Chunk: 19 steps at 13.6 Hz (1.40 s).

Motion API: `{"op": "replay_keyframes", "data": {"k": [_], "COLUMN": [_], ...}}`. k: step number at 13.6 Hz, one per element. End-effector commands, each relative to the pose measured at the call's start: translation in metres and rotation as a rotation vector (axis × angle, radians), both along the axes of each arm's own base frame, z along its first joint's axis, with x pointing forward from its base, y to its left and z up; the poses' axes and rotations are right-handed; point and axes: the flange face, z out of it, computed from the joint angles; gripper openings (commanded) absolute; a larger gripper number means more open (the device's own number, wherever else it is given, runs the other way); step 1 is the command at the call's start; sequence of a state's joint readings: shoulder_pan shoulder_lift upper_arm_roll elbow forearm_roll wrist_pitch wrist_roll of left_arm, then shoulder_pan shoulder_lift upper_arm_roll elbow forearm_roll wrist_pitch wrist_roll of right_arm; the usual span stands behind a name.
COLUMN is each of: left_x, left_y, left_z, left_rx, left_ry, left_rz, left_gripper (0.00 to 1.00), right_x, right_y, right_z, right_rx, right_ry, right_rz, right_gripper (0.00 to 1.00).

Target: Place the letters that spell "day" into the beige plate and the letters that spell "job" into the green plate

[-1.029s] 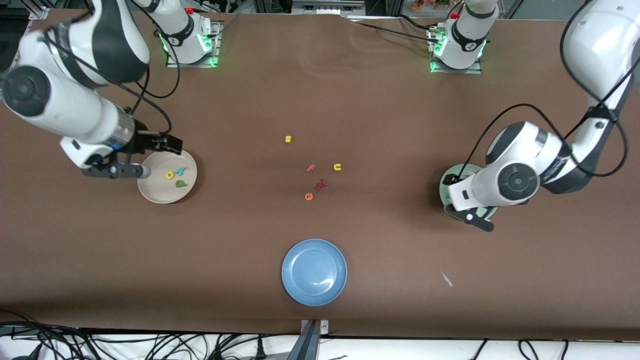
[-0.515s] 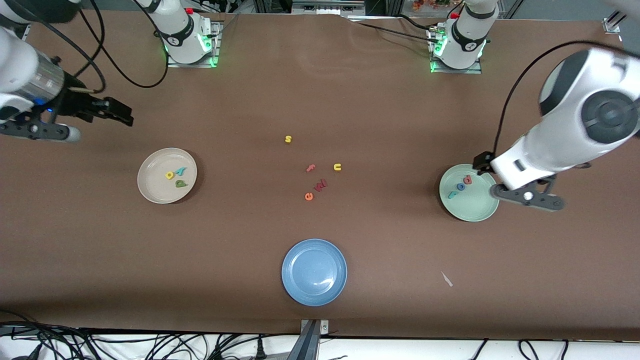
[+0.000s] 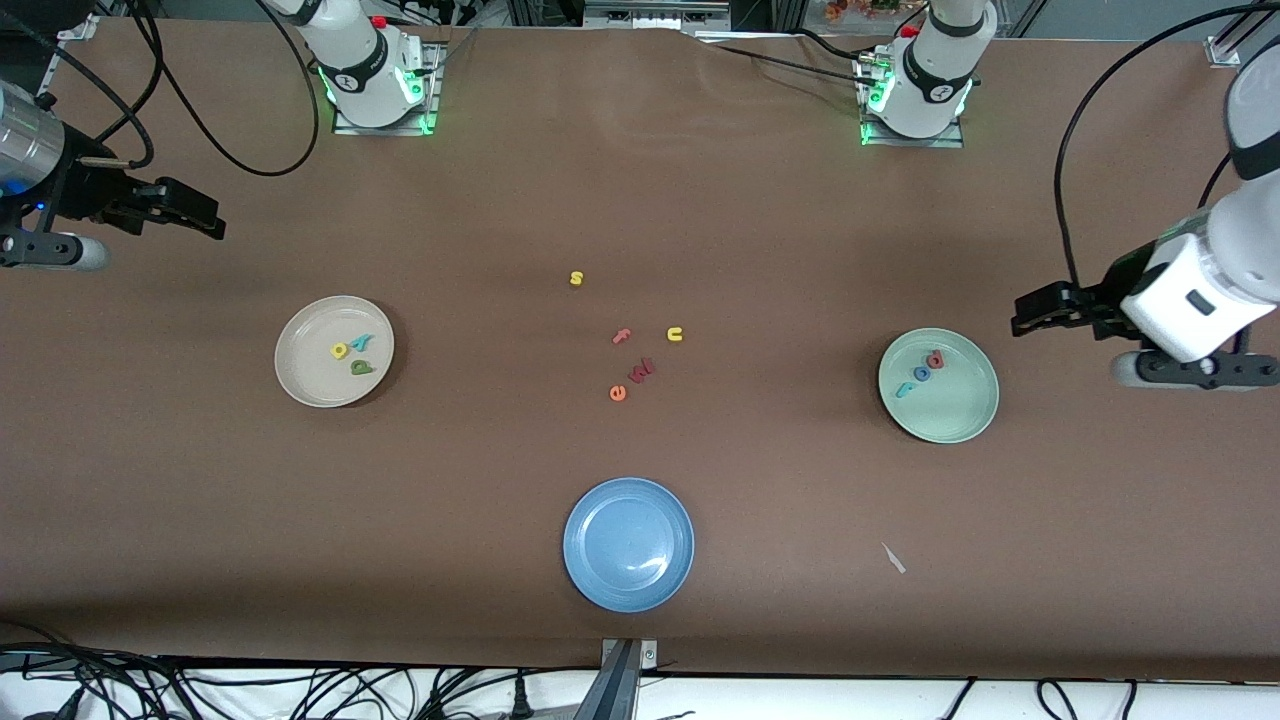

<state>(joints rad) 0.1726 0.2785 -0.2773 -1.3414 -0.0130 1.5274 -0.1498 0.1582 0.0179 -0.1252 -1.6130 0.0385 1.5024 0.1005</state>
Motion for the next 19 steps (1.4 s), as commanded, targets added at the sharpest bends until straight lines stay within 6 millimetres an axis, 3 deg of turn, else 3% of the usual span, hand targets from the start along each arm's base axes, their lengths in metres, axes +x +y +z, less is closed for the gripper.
{"op": "replay_keyframes", "data": {"k": [1,3,6,11,19], "left_x": [-0.027,-0.056,-0.069,-0.066,-0.062], "left_y": [0.002,0.002,0.0,0.0,0.007], "left_z": [0.002,-0.005,0.004,0.013,0.011], "left_rx": [0.016,0.035,0.032,0.051,0.104], "left_ry": [-0.022,-0.073,-0.081,-0.039,-0.043], "left_rz": [0.03,0.037,0.039,0.025,-0.009], "left_gripper": [1.0,1.0,1.0,1.0,1.0], "right_x": [0.002,0.004,0.004,0.006,0.019], "right_y": [-0.007,-0.007,-0.005,-0.001,-0.005], "right_z": [0.004,0.0,0.0,0.0,-0.001], "right_rx": [0.001,0.002,0.003,-0.014,-0.039], "right_ry": [0.007,0.012,0.012,0.002,-0.072], "right_rz": [0.022,0.048,0.045,0.045,0.043], "right_gripper": [1.0,1.0,1.0,1.0,1.0]}}
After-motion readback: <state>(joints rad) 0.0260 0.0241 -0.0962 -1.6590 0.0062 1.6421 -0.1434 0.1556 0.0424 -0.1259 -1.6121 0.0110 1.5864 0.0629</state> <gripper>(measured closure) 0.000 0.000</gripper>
